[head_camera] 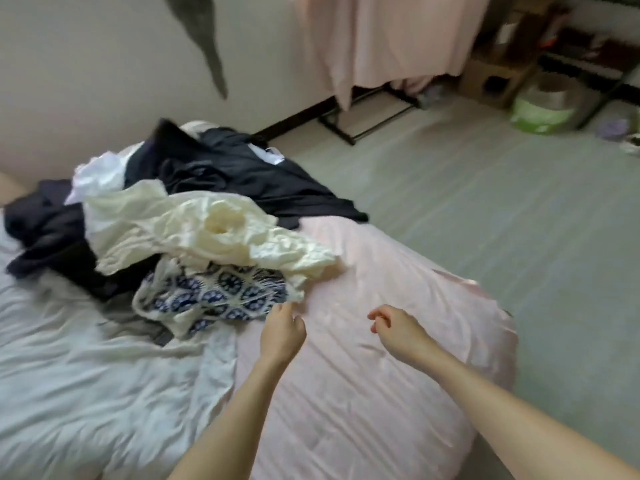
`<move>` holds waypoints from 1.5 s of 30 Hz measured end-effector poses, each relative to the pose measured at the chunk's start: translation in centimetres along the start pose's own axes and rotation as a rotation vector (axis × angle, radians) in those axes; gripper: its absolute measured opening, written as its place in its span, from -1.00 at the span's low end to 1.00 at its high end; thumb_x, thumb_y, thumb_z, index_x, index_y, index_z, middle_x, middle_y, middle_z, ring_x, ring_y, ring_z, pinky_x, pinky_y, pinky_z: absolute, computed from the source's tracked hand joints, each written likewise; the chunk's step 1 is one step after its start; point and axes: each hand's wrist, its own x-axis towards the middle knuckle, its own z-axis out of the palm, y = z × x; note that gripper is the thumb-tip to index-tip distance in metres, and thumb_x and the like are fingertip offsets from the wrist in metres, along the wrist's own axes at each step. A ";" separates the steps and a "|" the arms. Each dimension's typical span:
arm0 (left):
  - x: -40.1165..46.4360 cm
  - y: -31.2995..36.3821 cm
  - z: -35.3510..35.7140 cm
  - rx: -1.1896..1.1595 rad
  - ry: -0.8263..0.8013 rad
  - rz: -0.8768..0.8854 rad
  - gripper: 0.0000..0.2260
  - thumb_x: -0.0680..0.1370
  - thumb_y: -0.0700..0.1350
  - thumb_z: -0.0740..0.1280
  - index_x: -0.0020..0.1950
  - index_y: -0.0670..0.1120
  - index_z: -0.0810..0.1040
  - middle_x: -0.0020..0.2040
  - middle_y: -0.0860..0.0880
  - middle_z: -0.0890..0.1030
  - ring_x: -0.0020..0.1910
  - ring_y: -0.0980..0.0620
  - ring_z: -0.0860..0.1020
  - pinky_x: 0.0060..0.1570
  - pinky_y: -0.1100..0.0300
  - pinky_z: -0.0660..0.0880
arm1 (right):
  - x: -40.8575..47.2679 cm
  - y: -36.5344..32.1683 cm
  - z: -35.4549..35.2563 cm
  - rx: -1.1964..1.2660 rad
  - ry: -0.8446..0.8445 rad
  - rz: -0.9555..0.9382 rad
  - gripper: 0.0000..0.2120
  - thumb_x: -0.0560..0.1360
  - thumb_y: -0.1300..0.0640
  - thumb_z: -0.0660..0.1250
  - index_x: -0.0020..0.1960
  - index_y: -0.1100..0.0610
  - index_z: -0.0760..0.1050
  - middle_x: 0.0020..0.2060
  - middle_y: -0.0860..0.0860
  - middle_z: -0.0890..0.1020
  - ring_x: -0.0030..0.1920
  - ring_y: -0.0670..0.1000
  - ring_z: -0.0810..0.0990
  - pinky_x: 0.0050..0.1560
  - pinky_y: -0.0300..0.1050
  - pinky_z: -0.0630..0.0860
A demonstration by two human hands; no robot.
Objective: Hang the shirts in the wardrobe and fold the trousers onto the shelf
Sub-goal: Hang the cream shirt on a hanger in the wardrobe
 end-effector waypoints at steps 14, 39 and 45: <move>21.7 -10.6 -1.5 0.790 0.260 0.048 -0.19 0.50 -0.08 0.22 0.49 0.11 -0.35 0.48 -0.07 -0.40 0.46 -0.19 -0.36 0.33 -0.32 -0.32 | 23.5 5.1 11.6 -0.700 -0.258 0.096 -0.09 0.43 -0.27 0.24 0.47 -0.15 -0.36 0.47 0.01 -0.39 0.46 0.20 -0.36 0.31 0.46 -0.03; 0.7 0.6 5.6 -0.652 0.014 -0.011 -0.88 0.45 -0.07 0.28 -0.28 -0.01 0.52 -0.42 0.15 0.45 -0.39 0.25 0.36 -0.34 0.30 0.32 | 13.0 3.3 3.0 -0.551 -0.402 -0.591 -0.14 0.48 0.13 0.31 0.36 -0.37 -0.27 0.52 -0.09 -0.12 0.49 -0.06 0.01 0.34 -0.08 0.28; -2.7 6.5 4.9 -0.749 -0.147 -0.034 -0.76 0.37 -0.01 0.28 -0.09 -0.12 0.58 -0.24 0.01 0.59 -0.25 0.15 0.52 -0.19 0.24 0.43 | 4.8 6.2 -1.5 -0.029 -0.225 -0.342 -0.81 0.54 0.15 0.25 -0.20 -0.05 0.53 -0.24 -0.13 0.59 -0.16 -0.11 0.53 -0.13 -0.17 0.36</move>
